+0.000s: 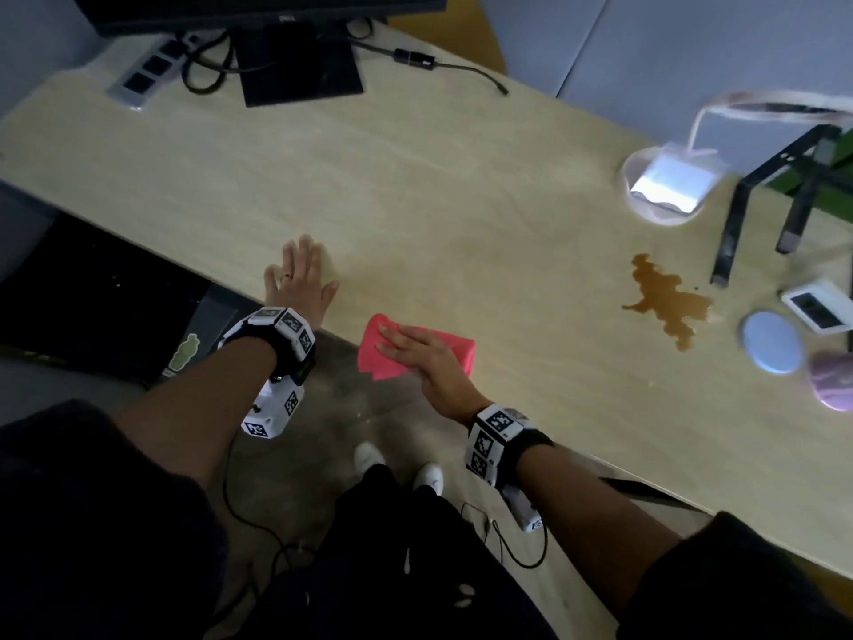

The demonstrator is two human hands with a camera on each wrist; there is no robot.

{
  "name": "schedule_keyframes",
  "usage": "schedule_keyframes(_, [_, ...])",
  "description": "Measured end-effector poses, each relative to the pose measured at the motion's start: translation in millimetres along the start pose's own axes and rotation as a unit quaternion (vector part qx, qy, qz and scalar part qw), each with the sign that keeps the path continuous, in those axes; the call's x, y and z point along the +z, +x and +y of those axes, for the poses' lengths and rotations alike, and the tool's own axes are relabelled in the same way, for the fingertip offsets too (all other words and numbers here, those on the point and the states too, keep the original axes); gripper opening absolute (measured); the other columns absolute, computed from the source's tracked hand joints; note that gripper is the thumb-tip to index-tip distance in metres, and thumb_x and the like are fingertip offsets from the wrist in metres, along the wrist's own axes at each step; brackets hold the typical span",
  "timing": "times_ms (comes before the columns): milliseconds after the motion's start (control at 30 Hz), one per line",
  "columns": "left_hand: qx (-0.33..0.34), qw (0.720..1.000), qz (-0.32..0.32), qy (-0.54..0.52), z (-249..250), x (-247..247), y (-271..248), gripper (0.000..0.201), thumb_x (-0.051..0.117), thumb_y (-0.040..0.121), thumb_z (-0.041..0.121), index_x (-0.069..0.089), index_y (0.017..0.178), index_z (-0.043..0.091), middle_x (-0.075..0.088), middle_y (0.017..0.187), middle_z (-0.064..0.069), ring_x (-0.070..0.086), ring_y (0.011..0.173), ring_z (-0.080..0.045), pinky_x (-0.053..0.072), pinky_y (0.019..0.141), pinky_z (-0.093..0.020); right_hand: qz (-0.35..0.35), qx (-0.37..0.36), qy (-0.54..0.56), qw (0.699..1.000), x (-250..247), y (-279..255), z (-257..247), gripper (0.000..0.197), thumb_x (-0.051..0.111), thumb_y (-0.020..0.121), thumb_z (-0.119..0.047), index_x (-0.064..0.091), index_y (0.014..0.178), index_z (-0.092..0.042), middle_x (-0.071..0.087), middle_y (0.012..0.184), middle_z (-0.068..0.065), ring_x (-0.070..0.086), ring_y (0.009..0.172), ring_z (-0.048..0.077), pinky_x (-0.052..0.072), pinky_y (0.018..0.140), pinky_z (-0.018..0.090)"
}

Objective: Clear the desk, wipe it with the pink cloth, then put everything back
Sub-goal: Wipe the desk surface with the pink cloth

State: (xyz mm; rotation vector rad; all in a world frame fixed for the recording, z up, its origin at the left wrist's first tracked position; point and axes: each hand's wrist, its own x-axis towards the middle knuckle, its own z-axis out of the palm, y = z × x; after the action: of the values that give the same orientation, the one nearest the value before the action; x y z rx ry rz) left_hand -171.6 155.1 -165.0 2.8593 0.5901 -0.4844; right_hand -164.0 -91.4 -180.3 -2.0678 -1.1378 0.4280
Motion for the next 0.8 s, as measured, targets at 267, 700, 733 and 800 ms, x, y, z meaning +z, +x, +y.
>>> schedule_keyframes(267, [0.026,0.999,-0.038,-0.015,42,-1,-17,0.063,0.024,0.101,0.038,-0.005,0.151,0.014,-0.015,0.159,-0.002,-0.011,0.147,-0.025,0.005,0.117,-0.051,-0.063,0.058,0.097,0.992,-23,-65,-4,0.049,0.029,0.085,-0.004,0.063,0.120,-0.006,0.051,0.138,0.010,0.044,0.133,0.021,0.033,0.112,0.040])
schedule_keyframes(700, [0.123,0.989,-0.047,-0.062,146,4,-36,0.060,0.021,0.101,0.038,-0.004,0.152,0.018,-0.015,0.159,0.005,-0.014,0.147,-0.018,0.001,0.118,-0.048,0.302,0.295,0.128,0.897,-152,-148,43,0.048,0.039,0.088,0.014,0.057,0.126,-0.009,0.056,0.123,-0.003,0.053,0.118,0.015,0.038,0.098,0.005])
schedule_keyframes(733, [0.136,0.987,-0.049,-0.067,156,5,-36,0.059,0.021,0.101,0.038,-0.003,0.152,0.019,-0.015,0.159,0.005,-0.014,0.147,-0.018,0.000,0.118,-0.048,0.320,0.292,0.114,0.894,-155,-146,46,0.048,0.039,0.088,0.014,0.056,0.128,-0.007,0.054,0.124,-0.003,0.051,0.119,0.014,0.036,0.098,0.004])
schedule_keyframes(800, [0.164,0.983,-0.059,-0.064,172,8,-36,0.059,0.022,0.101,0.038,-0.003,0.152,0.020,-0.017,0.158,0.006,-0.016,0.147,-0.017,-0.001,0.118,-0.048,0.327,0.288,0.092,0.895,-155,-140,55,0.048,0.039,0.089,0.014,0.051,0.131,-0.004,0.049,0.131,-0.002,0.046,0.123,0.010,0.033,0.104,0.006])
